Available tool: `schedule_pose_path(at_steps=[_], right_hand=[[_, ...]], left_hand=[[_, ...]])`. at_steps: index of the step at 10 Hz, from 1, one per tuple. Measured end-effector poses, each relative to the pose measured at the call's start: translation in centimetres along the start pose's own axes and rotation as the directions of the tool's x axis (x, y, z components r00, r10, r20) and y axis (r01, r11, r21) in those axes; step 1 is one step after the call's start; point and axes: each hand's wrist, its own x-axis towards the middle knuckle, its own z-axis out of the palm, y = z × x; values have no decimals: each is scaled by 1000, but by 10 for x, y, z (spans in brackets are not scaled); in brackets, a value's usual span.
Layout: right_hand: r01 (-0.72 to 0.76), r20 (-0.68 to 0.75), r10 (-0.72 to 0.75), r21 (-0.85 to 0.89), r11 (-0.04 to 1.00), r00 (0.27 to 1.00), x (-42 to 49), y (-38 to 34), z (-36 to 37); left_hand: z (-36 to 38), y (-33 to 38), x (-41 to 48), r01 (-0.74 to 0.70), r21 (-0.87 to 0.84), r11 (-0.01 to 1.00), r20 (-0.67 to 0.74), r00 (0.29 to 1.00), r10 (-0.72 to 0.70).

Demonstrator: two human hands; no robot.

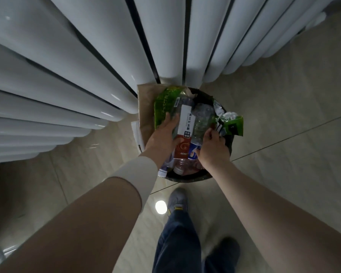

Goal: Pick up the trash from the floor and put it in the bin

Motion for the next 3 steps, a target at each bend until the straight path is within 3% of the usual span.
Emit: schedule_pose_path(at_steps=[1,2,3], right_hand=[[25,-47,-26,-17,1000,999,-13,2,-21],[79,-111,-87,-71,994,990,-35,4,-42],[139,-148,-161,-149,979,976,-63,3,-59]], left_hand=[[-19,6,-13,-23,155,988,5,1000,22],[-37,19,-35,-8,317,948,-146,988,57],[-46,33,-65,-45,514,856,-202,964,172]])
